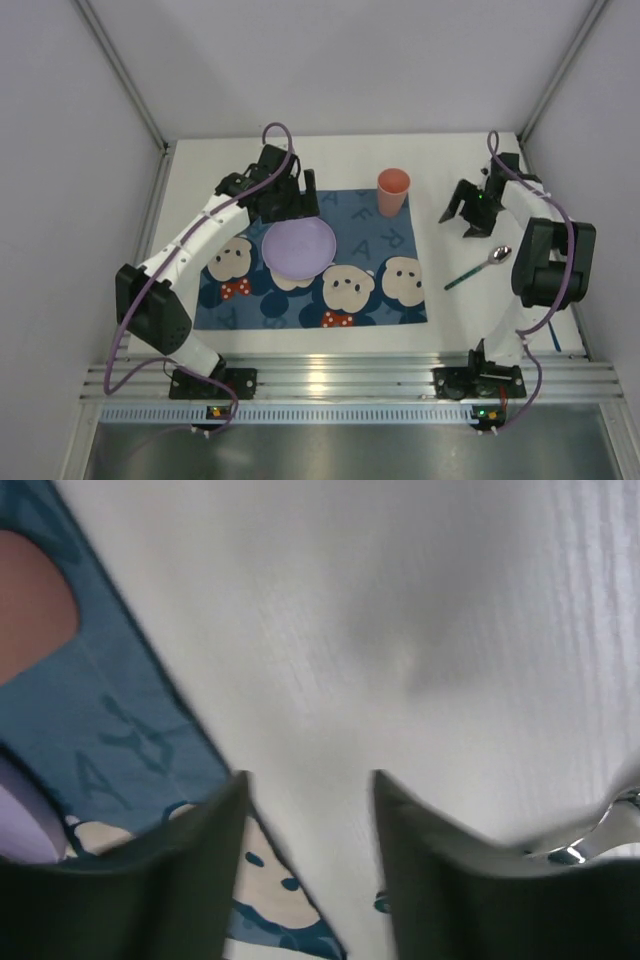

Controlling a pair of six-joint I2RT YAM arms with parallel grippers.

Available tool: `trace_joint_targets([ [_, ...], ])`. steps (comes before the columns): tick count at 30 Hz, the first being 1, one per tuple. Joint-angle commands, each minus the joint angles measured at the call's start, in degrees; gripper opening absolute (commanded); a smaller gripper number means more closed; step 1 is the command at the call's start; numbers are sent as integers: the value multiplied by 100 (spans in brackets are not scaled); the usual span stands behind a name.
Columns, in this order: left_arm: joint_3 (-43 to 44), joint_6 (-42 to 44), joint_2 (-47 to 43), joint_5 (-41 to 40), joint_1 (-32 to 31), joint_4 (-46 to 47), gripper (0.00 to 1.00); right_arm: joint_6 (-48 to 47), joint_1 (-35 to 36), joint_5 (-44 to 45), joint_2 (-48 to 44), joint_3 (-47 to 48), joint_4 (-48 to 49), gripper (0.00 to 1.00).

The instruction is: Set the dinner table for one person

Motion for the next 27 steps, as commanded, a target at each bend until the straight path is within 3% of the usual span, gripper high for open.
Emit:
trace_joint_targets([
  [1,99,-108,-146,-73,7,-1,92,-111,82,-204,-361,569,-219,99],
  [5,-287,-222,-383,-126,7,183,92,-173,-6,806,-869,807,-896,100],
  [12,-1034,-389,-691,-82,7,474,92,257,-366,1194,-1609,-570,-1055,100],
  [16,-1184,-381,-727,-56,7,553,92,609,-716,879,-1820,-1336,-739,100],
  [27,-1404,-275,-902,-82,16,562,92,917,-797,1036,-1021,-1672,-53,86],
])
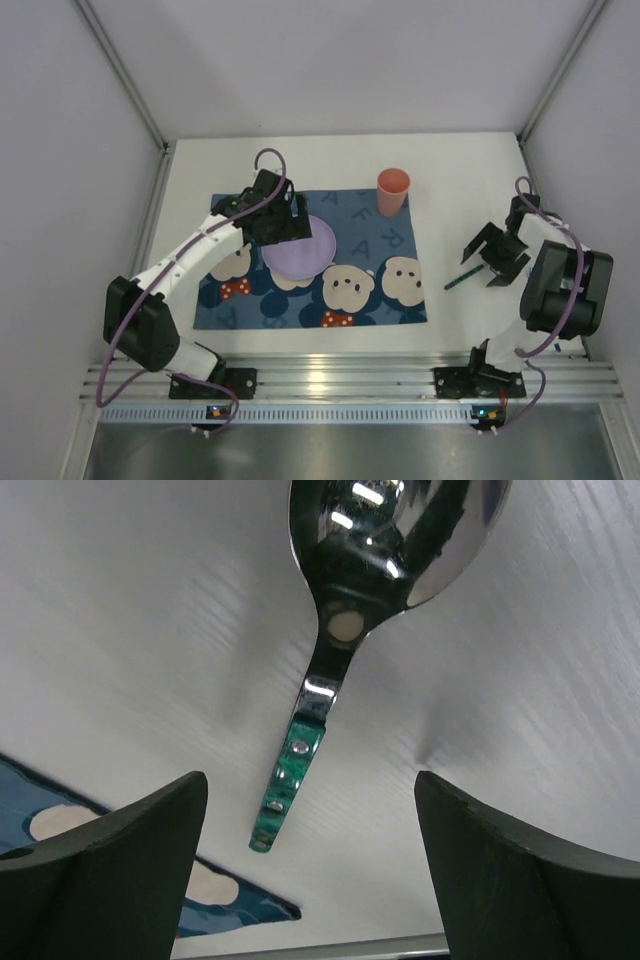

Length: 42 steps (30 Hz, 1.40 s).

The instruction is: Set the dinner table for one person

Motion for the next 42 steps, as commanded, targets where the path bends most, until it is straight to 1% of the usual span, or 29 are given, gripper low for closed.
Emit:
trace_joint_targets([
  [1,-47,37,-334,-34,16,199,92,165,-28,101,389,166,454,84],
  [2,-73,29,-352,-34,16,182,92,165,-28,110,451,280,472,82],
  [3,-82,29,-395,-43,25,173,92,174,-19,127,512,325,481,78],
  [5,-65,29,-422,-25,25,103,92,122,-1,188,670,404,516,72],
  [6,-38,46,-422,-34,25,59,92,52,8,241,715,465,498,65],
  [8,67,81,-422,-60,25,-55,92,-37,69,381,820,483,516,56],
  [9,93,81,-457,-95,25,-134,92,-124,104,434,838,492,498,44],
  [11,59,90,-527,-201,25,-161,92,-204,218,558,908,492,490,32],
  [12,24,73,-597,-236,25,-152,93,-256,314,584,935,510,472,21],
  [14,-81,11,-668,-262,34,-152,93,-327,429,654,996,579,437,10],
  [15,-108,-6,-729,-271,34,-161,93,-327,490,655,1014,615,393,0],
  [21,-144,-24,-897,-341,34,-284,93,-345,1008,646,874,1010,209,0],
  [27,-12,-6,-932,-368,25,-442,93,-371,1291,611,373,1502,-187,0],
  [31,155,-59,-941,-403,7,-565,92,-354,1466,331,-144,1634,-354,0],
  [35,410,-77,-862,-447,-54,-635,92,-257,1581,110,-400,1652,-416,0],
  [40,1067,-121,-563,-850,-581,-890,92,-99,2099,-154,-761,1687,-495,0],
  [41,1182,-138,-406,-1051,-695,-943,92,-29,2178,-171,-796,1705,-512,0],
  [42,1305,-164,-326,-1149,-931,-978,92,7,2344,-189,-840,1722,-521,0],
])
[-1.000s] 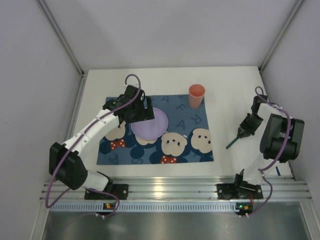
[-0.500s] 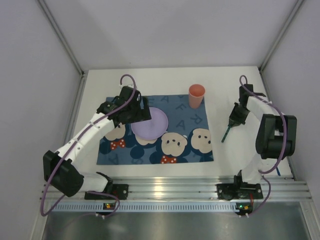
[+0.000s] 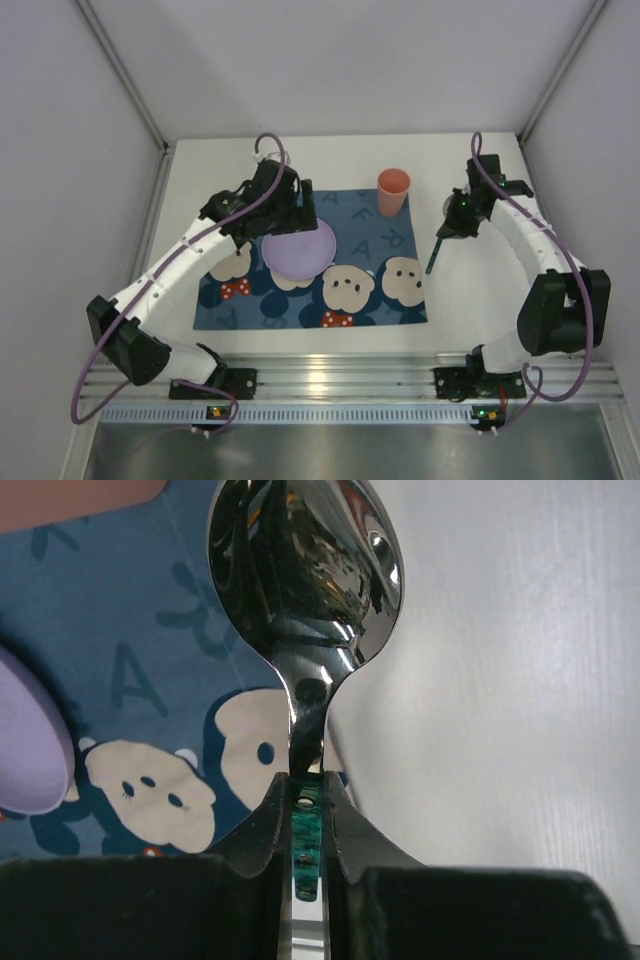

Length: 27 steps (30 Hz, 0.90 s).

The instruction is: Set the dinner table for one person

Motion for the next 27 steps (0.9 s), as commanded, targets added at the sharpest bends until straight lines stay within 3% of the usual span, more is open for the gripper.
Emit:
trace_joint_targets([
  [1,672,-77,312,-518,-474,-270,92,286,413,-307,-414,284,-123,0],
  [4,1103,-86,681,-1000,-1105,-393,92,445,729,-404,-555,276,-132,0],
  [14,1913,362,1288,-1406,-2477,-236,92,753,1582,-615,-810,170,-71,0],
  [27,2660,458,2140,-1345,-3251,-200,90,744,1627,-966,-960,284,-106,0],
])
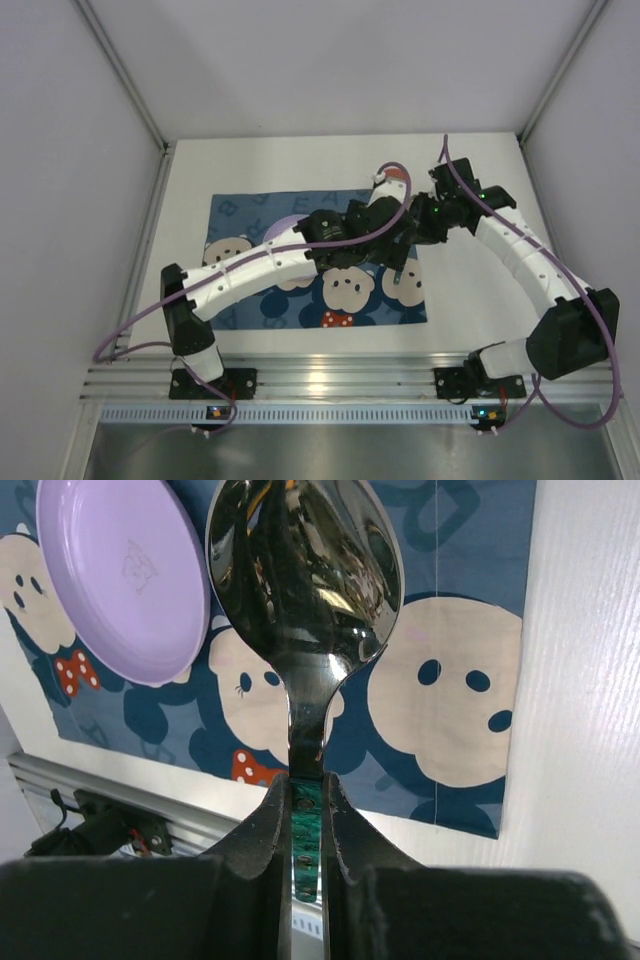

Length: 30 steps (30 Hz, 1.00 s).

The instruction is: Set the dinner table for one person

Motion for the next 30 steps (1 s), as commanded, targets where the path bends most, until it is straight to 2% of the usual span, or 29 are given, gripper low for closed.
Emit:
trace_joint_targets([
  [1,561,221,424,-77,-281,60,89,75,68,-241,-304,239,6,0],
  [8,1397,449,1357,-736,-835,-485,84,102,68,-531,-304,405,-125,0],
  [12,1784,432,1744,-1245,-915,-958,82,58,68,-716,-225,563,-328,0],
  [16,1829,379,1929,-1843,-932,-1197,81,32,68,-865,-251,634,-451,0],
  [21,1794,458,2052,-2151,-950,-1232,78,67,68,-1216,-173,660,-495,0],
  [23,1811,458,2096,-2431,-959,-1320,74,67,68,-1252,-164,669,-530,0],
  [26,1785,537,2175,-2678,-950,-1417,58,58,60,-1313,-137,704,-583,0],
  [28,1767,590,2272,-2714,-950,-1408,54,58,68,-1384,-137,739,-609,0],
  [30,1776,634,2325,-2784,-959,-1426,45,40,60,-1375,-111,748,-645,0],
])
